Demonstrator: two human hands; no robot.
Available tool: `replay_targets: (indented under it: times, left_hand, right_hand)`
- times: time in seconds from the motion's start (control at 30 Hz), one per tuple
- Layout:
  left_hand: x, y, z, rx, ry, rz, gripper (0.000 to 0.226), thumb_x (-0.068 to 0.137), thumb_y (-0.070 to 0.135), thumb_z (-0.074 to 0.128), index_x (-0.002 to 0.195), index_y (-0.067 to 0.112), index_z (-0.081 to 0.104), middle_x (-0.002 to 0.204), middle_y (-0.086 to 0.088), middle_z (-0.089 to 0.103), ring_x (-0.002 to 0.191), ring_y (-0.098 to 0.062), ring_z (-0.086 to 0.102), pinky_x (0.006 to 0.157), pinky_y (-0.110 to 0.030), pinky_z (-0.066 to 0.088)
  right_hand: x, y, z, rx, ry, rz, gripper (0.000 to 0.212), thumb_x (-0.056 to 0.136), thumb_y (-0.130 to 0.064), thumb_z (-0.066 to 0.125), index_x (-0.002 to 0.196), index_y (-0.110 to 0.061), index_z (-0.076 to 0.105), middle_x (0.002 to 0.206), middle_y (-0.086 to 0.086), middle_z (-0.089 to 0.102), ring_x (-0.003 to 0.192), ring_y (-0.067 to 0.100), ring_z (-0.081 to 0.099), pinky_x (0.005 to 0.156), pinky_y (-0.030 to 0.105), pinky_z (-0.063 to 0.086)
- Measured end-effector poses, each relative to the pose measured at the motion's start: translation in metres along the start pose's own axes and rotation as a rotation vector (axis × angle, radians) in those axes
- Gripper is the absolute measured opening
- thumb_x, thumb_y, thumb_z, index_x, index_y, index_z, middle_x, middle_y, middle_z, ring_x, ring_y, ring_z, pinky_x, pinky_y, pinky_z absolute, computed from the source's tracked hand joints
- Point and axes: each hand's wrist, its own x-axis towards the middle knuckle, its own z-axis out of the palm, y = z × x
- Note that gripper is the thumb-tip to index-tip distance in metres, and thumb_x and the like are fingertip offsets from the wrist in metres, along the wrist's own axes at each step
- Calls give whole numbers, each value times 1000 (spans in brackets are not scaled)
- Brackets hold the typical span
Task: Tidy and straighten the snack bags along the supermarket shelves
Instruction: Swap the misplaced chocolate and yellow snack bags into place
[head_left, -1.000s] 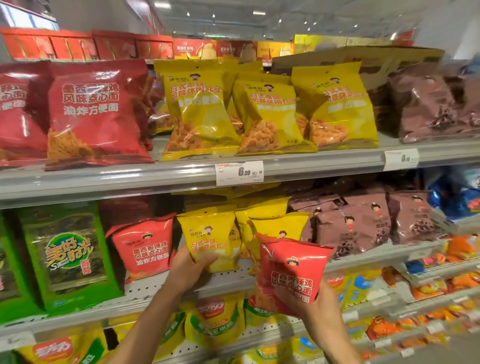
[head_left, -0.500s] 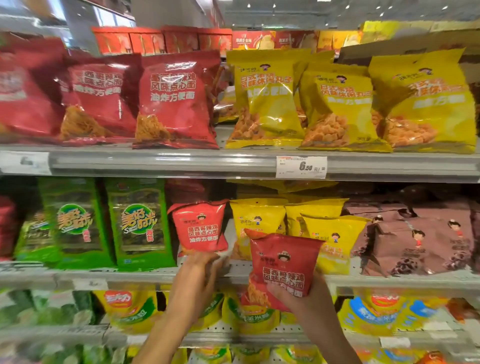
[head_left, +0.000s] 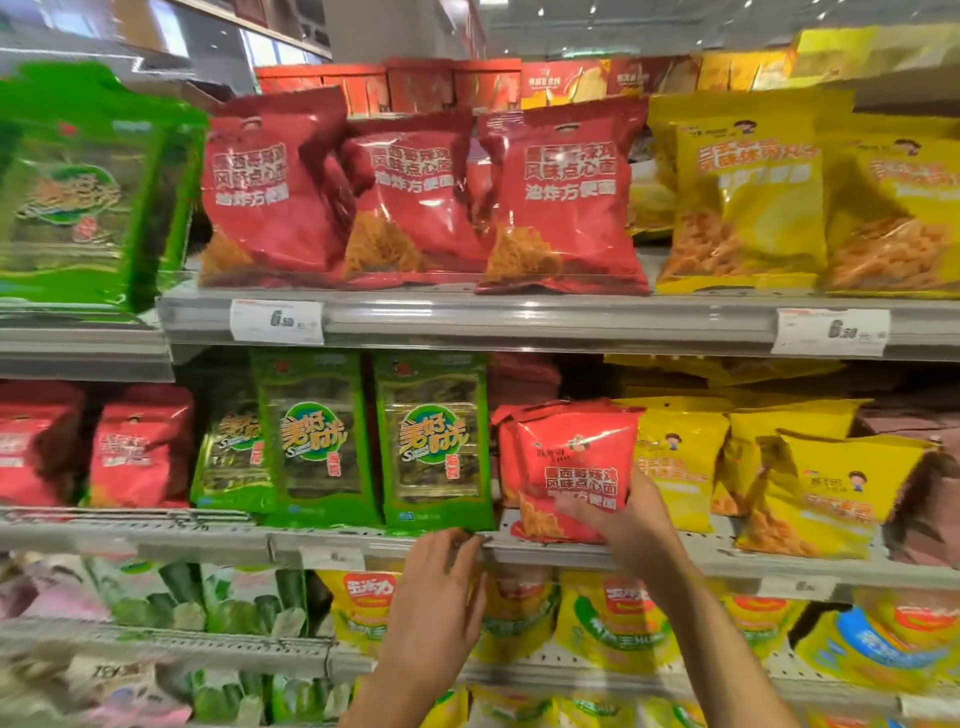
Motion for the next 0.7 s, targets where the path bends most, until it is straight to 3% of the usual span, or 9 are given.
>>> replay_targets:
  times: [0.17, 0.37, 0.47, 0.6, 0.7]
  left_hand:
    - [0, -1, -7, -20, -31, 31, 40, 92, 34, 57, 128, 17, 60, 109, -1, 55, 100, -21, 53, 87, -35, 51]
    - [0, 1, -6, -56, -75, -24, 43, 96, 36, 43, 134, 18, 53, 113, -1, 49, 105, -22, 46, 95, -36, 43]
    - [1, 7, -4, -66, -114, -81, 46, 96, 40, 37, 136, 22, 47, 117, 2, 42, 110, -19, 40, 99, -33, 38]
    - [0, 9, -6, -92, -125, -123, 45, 95, 43, 36, 136, 25, 44, 118, 5, 36, 113, -16, 36, 100, -31, 36]
    - [-1, 10, -7, -130, -105, -121, 44, 94, 40, 41, 134, 24, 45, 117, 5, 36, 112, -16, 36, 100, -33, 39]
  right_hand:
    - [7, 5, 10, -23, -3, -7, 55, 68, -18, 92, 116, -14, 67, 97, -2, 79, 88, 13, 76, 69, 20, 58]
    - [2, 12, 9, -120, -60, 16, 55, 66, -32, 90, 115, -20, 69, 101, -6, 79, 94, 12, 75, 74, 21, 57]
    - [7, 14, 6, -260, -66, 41, 39, 70, -29, 93, 103, -27, 72, 93, -7, 79, 86, 8, 75, 75, 25, 58]
    - [6, 16, 14, -395, -18, 37, 35, 68, -32, 94, 84, -39, 65, 75, -25, 68, 69, -13, 63, 58, 8, 45]
    - [4, 21, 18, -477, 17, -5, 34, 69, -37, 93, 80, -46, 62, 72, -31, 61, 70, -10, 59, 62, 22, 46]
